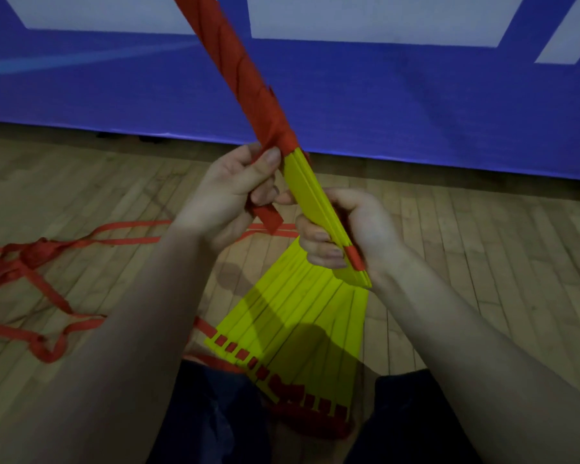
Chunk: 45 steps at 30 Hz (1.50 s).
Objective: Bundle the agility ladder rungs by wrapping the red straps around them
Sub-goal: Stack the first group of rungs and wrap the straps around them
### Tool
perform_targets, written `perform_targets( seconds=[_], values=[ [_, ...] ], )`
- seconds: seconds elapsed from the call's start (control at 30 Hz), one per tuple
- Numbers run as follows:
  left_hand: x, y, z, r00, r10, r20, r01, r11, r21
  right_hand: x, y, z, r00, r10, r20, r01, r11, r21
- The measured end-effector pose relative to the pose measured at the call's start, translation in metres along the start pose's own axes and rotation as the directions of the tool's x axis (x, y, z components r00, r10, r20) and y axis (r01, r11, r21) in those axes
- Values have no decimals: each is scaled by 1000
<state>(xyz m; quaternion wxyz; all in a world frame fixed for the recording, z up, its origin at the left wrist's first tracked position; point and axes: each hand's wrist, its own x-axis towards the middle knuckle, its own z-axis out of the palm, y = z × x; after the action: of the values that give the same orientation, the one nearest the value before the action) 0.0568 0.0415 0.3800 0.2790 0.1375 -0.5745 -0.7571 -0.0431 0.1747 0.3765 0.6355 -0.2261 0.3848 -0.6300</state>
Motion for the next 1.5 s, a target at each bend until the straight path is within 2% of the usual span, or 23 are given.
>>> perform_targets(
  seconds=[0.07, 0.17, 0.23, 0.3, 0.37, 0.43, 0.5, 0.53, 0.57, 0.6, 0.67, 0.7, 0.73, 0.77, 0.83, 0.9, 0.97, 1.07, 1.13, 1.23, 1.3, 1.4, 1.5],
  values=[
    [-1, 1, -3, 994, 20, 110, -9, 995, -102, 0, 3, -2, 982, 75, 171, -97, 987, 125],
    [-4, 4, -5, 959, 9, 282, 42, 984, -173, 1, 10, -9, 873, 104, 476, -252, 933, 258],
    [-5, 5, -5, 961, -4, 275, 47, 987, -152, 3, 12, -13, 826, 107, 554, -306, 910, 280],
    [-7, 8, -3, 975, 11, 221, 10, 995, -97, 5, 11, -13, 828, 115, 549, -292, 924, 246],
    [-8, 9, 0, 991, 43, 124, -42, 999, -14, 3, 5, -10, 897, 143, 417, -218, 966, 137],
    [-9, 9, 2, 998, 70, -6, -70, 996, 47, 1, -1, -4, 978, 138, 156, -141, 990, 10],
    [-9, 9, 1, 988, 78, -131, -70, 996, 60, 0, -3, 0, 993, 56, -101, -68, 991, -119],
    [-8, 8, 1, 979, 77, -190, -65, 995, 69, 1, -2, -2, 977, -50, -209, 2, 974, -225],
    [-7, 8, 0, 967, 74, -244, -54, 995, 88, 2, 0, -3, 936, -200, -291, 77, 919, -386],
    [-6, 6, 0, 954, 75, -292, -40, 992, 122, 0, 1, -2, 875, -370, -313, 124, 796, -593],
    [-6, 1, 1, 929, 83, -360, -10, 980, 201, -5, 5, 0, 793, -584, -174, 45, 340, -939],
    [-5, -2, 3, 919, 92, -383, -1, 972, 233, -7, 9, 1, 789, -604, -112, -73, 89, -993],
    [-5, -4, 6, 909, 104, -403, 5, 966, 260, -7, 14, 2, 792, -605, -83, -187, -110, -976],
    [-5, -6, 9, 898, 115, -424, 12, 959, 284, -6, 20, 2, 791, -609, -63, -256, -235, -937],
    [-6, -9, 14, 881, 139, -452, 27, 939, 342, 0, 32, 1, 795, -605, -45, -299, -327, -896],
    [-6, -11, 18, 881, 163, -443, 29, 918, 396, 5, 36, -2, 798, -597, -88, -304, -272, -913],
    [-7, -10, 20, 896, 191, -401, 10, 894, 448, 6, 37, -5, 790, -598, -134, -280, -159, -947],
    [-7, -4, 17, 924, 206, -322, -11, 857, 515, 9, 35, -9, 739, -662, -127, -88, 92, -992],
    [-6, 0, 10, 946, 199, -257, -28, 839, 544, 13, 32, -13, 714, -677, -180, 0, 256, -967],
    [-5, 4, -1, 971, 180, -157, -64, 830, 554, 15, 24, -11, 734, -605, -309, 57, 508, -859],
    [-5, 6, -6, 975, 173, -137, -81, 858, 508, 13, 21, -8, 777, -534, -334, 119, 646, -754],
    [-2, 6, -10, 972, 135, -195, -52, 922, 383, 8, 19, -1, 832, -478, -281, 177, 709, -682],
    [1, 3, -6, 981, 16, -193, 28, 974, 223, 5, 17, 2, 869, -432, -241, 230, 784, -576]
  ],
)
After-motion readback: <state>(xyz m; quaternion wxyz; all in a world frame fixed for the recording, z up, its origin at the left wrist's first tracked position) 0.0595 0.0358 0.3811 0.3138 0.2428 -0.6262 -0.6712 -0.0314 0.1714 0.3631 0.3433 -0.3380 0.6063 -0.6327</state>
